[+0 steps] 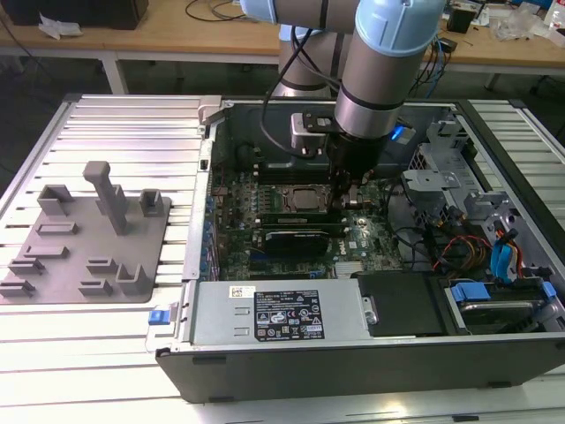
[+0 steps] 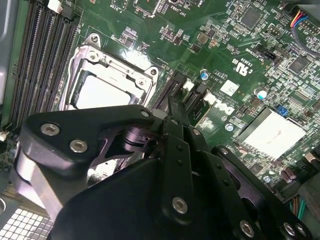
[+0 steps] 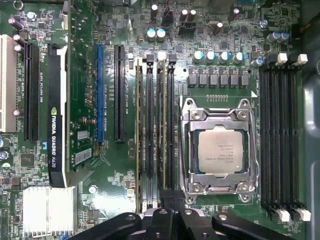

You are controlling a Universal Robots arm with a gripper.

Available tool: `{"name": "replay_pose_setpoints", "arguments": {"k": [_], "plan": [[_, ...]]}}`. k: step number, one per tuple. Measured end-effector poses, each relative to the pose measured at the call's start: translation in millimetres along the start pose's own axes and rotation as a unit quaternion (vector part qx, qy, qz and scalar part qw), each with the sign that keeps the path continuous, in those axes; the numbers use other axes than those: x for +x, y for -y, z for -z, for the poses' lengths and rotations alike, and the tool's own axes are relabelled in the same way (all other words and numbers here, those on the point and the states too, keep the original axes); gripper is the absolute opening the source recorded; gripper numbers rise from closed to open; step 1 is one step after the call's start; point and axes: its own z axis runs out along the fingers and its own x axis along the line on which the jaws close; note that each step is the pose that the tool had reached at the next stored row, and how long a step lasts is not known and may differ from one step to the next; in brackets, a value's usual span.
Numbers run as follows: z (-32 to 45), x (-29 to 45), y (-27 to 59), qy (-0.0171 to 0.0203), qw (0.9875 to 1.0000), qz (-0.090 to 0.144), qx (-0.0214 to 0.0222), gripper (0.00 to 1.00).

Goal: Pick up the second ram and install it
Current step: 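Press down the second ram until it locks into place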

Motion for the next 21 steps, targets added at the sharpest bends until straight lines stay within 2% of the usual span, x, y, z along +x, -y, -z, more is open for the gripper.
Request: {"name": "replay_pose_setpoints", "arguments": {"k": [1, 3, 8, 12, 16, 21], "plan": [[8.1, -0.3, -0.3, -0.0004, 1.0, 0.0, 0.0, 0.08], [14.2, -0.7, -0.5, -0.0005, 1.0, 0.0, 0.0, 0.08], [14.3, -0.6, -1.5, -0.0005, 1.0, 0.0, 0.0, 0.08], [13.9, -0.6, -12.2, -0.0005, 1.0, 0.0, 0.0, 0.08], [13.6, -0.5, -19.3, -0.0005, 1.0, 0.0, 0.0, 0.08], [12.9, -0.4, -40.0, -0.0004, 1.0, 0.0, 0.0, 0.08]]}}
